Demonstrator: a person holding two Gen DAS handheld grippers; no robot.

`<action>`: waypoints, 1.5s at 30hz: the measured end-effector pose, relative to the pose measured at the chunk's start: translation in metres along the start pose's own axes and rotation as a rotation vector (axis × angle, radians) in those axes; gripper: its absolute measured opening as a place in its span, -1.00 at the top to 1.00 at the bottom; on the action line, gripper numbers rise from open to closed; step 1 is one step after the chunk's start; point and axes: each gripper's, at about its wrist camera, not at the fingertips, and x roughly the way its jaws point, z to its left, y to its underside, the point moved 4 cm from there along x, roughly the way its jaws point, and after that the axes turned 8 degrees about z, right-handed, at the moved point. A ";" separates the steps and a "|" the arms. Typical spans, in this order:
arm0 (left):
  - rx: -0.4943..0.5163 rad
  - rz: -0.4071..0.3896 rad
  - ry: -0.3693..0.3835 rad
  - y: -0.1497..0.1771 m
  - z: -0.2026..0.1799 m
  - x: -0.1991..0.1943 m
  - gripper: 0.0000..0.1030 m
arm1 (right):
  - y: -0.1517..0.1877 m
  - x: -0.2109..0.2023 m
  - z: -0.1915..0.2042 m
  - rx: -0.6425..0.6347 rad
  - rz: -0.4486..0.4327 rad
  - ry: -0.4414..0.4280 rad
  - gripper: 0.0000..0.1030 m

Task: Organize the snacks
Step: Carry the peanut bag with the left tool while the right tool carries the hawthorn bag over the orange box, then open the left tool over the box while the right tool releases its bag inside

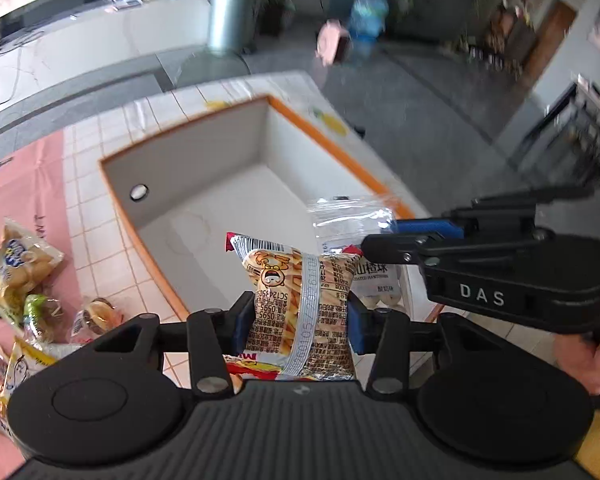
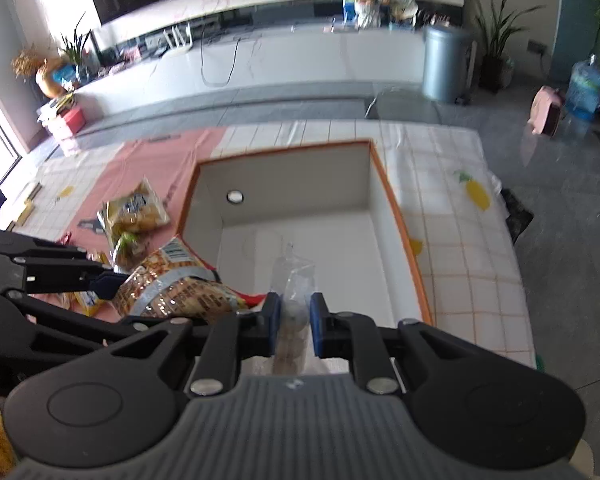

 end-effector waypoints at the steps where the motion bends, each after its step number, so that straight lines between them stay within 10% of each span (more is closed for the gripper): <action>1: 0.013 0.024 -0.007 0.001 -0.001 0.006 -0.01 | 0.000 0.009 0.000 0.003 0.024 -0.007 0.76; 26: 0.320 0.371 -0.151 0.003 -0.016 0.105 -0.13 | -0.005 0.115 -0.029 -0.094 0.343 -0.082 0.75; 45: 0.265 0.256 -0.012 -0.005 0.013 0.039 -0.28 | -0.006 0.141 -0.007 -0.212 0.412 -0.020 0.59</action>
